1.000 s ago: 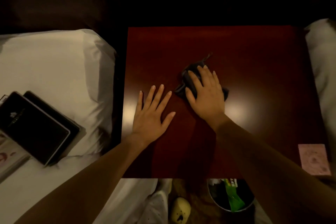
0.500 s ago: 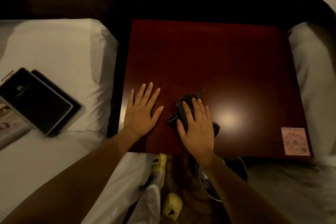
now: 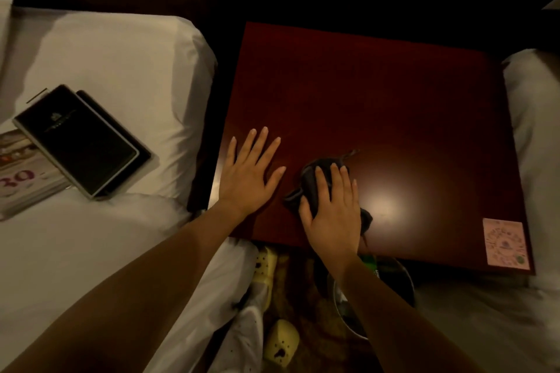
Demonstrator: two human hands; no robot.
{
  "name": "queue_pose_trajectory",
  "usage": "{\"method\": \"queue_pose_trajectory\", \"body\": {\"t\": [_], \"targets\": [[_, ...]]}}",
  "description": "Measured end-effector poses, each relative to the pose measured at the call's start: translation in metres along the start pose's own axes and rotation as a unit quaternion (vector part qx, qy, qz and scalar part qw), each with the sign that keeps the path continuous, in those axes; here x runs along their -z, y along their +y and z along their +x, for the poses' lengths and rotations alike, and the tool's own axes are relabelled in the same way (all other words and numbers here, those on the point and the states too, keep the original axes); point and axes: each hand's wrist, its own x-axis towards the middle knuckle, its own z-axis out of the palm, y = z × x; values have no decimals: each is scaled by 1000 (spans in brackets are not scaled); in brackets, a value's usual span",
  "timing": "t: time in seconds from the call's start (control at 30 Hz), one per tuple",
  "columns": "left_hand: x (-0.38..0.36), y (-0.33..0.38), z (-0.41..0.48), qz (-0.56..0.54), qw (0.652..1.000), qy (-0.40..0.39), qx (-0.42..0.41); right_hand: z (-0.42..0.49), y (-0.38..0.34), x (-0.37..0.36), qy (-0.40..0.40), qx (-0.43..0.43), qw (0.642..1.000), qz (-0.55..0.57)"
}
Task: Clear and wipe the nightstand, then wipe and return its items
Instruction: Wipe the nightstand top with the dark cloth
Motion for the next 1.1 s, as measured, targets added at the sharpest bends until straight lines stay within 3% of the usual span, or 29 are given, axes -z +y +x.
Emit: {"method": "queue_pose_trajectory", "body": {"t": [0.47,0.87,1.1], "targets": [[-5,-5,-6,-1,1000,11,5,124,-21,-10,32,-10,999,10],[-4,-3,-6,2,1000,-9,5,202,-32,-5,-7,130,991,25],[0,-3,-4,0,1000,-22,11,227,-58,-5,-31,151,988,30]]}}
